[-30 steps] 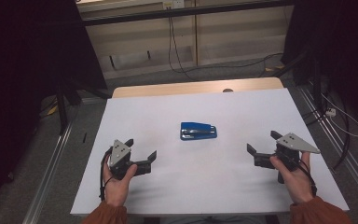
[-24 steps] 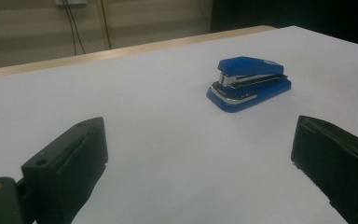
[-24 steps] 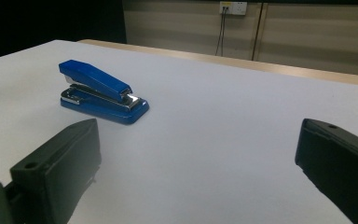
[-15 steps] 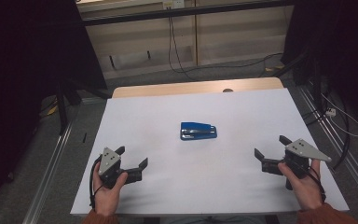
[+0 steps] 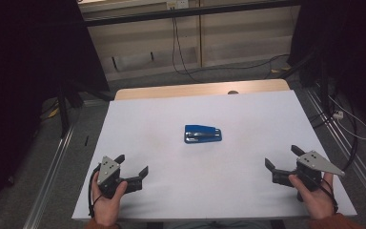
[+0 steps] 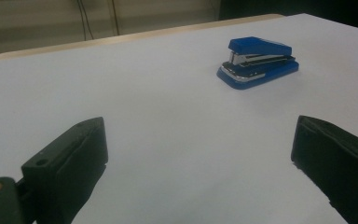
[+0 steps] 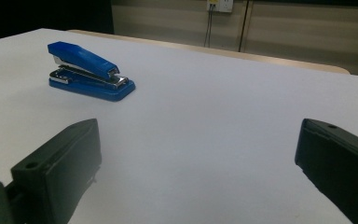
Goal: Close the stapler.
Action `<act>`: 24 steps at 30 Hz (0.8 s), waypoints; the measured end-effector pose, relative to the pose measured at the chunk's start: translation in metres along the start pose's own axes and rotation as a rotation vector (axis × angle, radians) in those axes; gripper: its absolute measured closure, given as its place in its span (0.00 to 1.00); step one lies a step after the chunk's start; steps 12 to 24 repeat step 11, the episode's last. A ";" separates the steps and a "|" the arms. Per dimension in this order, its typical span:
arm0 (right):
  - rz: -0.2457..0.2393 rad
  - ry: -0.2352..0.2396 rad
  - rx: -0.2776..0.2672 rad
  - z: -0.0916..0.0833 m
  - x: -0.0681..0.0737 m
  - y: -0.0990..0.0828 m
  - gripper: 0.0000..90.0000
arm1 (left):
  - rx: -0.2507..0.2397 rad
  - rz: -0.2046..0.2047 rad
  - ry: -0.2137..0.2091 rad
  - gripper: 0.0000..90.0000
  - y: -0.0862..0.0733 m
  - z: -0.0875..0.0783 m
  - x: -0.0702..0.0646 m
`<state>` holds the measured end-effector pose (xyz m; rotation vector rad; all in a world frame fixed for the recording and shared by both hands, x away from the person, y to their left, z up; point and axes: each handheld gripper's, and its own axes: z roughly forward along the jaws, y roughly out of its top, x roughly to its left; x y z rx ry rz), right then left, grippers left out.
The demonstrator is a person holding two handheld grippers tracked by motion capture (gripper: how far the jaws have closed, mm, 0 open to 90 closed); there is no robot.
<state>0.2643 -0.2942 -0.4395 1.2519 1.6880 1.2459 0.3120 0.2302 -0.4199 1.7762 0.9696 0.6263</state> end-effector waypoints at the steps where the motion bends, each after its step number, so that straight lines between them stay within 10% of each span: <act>1: 0.001 0.003 0.000 0.001 0.000 0.000 0.00 | -0.008 -0.008 0.012 0.04 0.000 0.000 0.001; 24: 0.001 0.019 0.013 0.009 0.003 -0.001 0.01 | -0.016 -0.036 0.016 0.04 0.000 0.000 0.004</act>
